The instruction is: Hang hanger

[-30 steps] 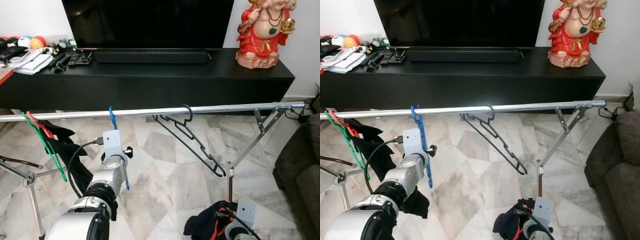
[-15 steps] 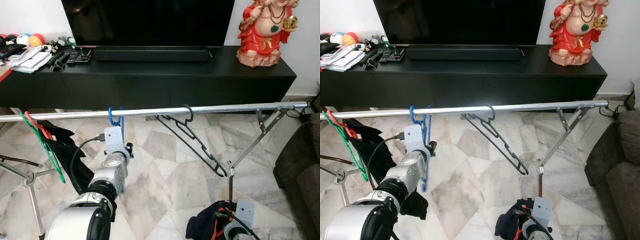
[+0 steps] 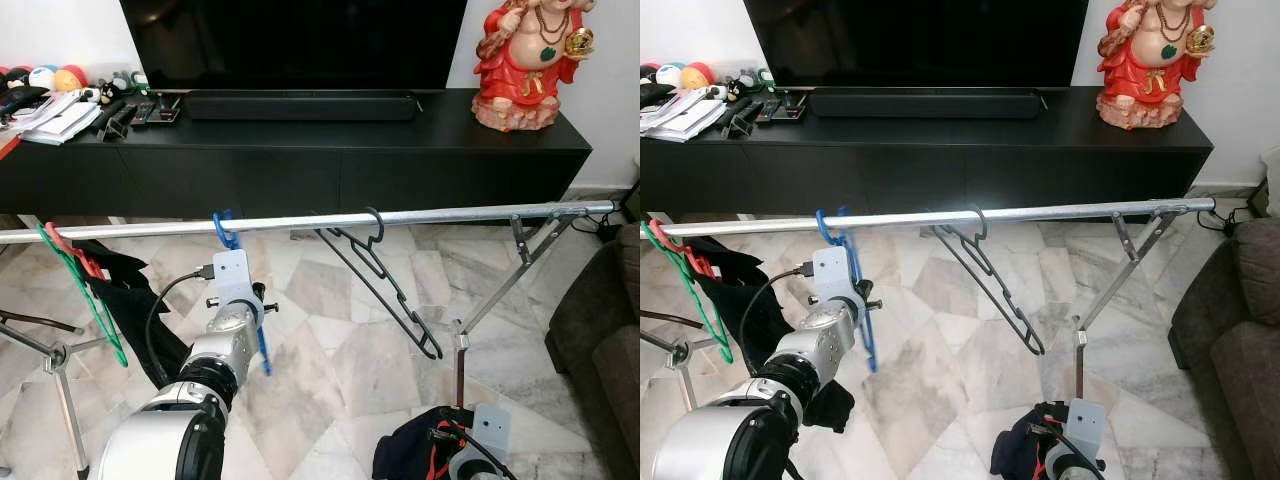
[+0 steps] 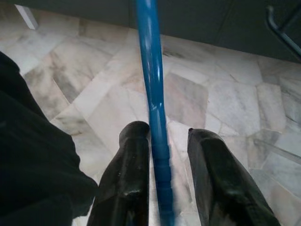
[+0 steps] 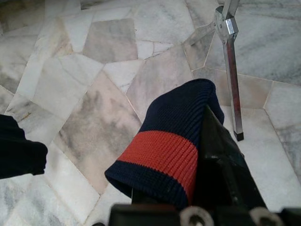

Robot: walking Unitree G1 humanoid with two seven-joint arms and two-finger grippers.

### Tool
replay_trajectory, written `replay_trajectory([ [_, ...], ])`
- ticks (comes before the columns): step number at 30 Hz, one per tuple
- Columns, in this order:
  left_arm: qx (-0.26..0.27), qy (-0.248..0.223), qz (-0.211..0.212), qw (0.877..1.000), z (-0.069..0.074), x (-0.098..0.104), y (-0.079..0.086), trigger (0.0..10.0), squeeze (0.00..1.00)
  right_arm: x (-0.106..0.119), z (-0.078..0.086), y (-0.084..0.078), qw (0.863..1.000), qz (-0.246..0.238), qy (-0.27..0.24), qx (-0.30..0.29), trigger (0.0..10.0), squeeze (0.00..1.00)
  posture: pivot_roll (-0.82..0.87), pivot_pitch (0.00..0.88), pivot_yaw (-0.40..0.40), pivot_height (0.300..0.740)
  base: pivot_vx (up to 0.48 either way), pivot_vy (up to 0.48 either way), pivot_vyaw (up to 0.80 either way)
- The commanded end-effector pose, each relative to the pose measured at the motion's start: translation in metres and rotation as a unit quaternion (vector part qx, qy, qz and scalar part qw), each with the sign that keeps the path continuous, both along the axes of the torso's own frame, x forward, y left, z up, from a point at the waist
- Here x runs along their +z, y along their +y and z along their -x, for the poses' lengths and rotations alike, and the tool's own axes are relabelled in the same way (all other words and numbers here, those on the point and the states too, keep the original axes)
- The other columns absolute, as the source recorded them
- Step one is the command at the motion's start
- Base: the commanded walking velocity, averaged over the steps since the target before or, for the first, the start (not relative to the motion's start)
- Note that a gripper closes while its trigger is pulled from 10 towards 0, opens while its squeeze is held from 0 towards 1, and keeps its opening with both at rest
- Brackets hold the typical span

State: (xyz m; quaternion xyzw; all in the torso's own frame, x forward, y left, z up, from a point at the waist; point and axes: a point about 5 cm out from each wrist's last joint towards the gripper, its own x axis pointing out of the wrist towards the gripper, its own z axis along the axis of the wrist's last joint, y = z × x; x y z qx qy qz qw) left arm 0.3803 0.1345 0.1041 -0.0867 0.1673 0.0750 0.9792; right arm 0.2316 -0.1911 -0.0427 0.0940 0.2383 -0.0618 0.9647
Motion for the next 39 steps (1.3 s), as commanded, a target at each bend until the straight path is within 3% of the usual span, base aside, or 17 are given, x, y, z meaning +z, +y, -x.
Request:
replay_trajectory([
  [1, 0.002, -0.008, -0.022, 1.0, -0.002, 0.005, 0.003, 0.0, 0.0, -0.003, 0.004, 0.001, 1.0, -0.005, 0.008, -0.005, 10.0, 0.0, -0.09, 0.114, 0.042, 0.74, 0.0, 0.0, 0.0],
  [10, -0.001, -0.013, -0.037, 0.999, -0.003, 0.006, 0.002, 0.0, 0.0, -0.005, 0.007, -0.001, 1.0, -0.006, 0.018, -0.006, 10.0, 0.0, -0.09, 0.11, 0.041, 0.74, 0.0, 0.0, 0.0],
  [19, -0.021, -0.02, -0.109, 0.994, 0.006, -0.008, 0.014, 0.0, 0.0, -0.01, 0.013, -0.005, 0.999, -0.01, 0.034, -0.008, 10.0, 0.0, -0.09, 0.11, 0.041, 0.74, 0.0, 0.0, 0.0],
  [26, -0.045, -0.058, -0.166, 0.983, 0.014, -0.01, 0.024, 0.0, 0.0, -0.01, 0.012, -0.002, 0.999, -0.012, 0.036, -0.007, 10.0, 0.0, -0.08, 0.111, 0.042, 0.74, 0.0, 0.0, 0.0],
  [31, -0.035, -0.077, -0.152, 0.985, 0.023, -0.014, 0.033, 0.0, 0.0, -0.01, 0.009, 0.004, 0.999, -0.015, 0.04, -0.003, 10.0, 0.0, -0.07, 0.111, 0.038, 0.74, 0.0, 0.0, 0.0],
  [32, -0.039, -0.112, -0.14, 0.983, 0.027, -0.012, 0.033, 0.0, 0.0, -0.01, 0.008, 0.008, 0.999, -0.016, 0.042, -0.001, 10.0, 0.0, -0.07, 0.112, 0.037, 0.74, 0.0, 0.0, 0.0],
  [35, -0.037, -0.133, -0.148, 0.979, 0.034, -0.013, 0.035, 0.0, 0.0, -0.01, 0.006, 0.014, 0.999, -0.018, 0.045, 0.003, 10.0, 0.0, -0.07, 0.112, 0.039, 0.74, 0.0, 0.0, 0.0],
  [39, -0.035, -0.133, -0.15, 0.979, 0.036, -0.015, 0.037, 0.0, 0.0, -0.01, 0.006, 0.015, 0.999, -0.019, 0.045, 0.004, 10.0, 0.0, -0.07, 0.114, 0.039, 0.74, 0.0, 0.0, 0.0],
])
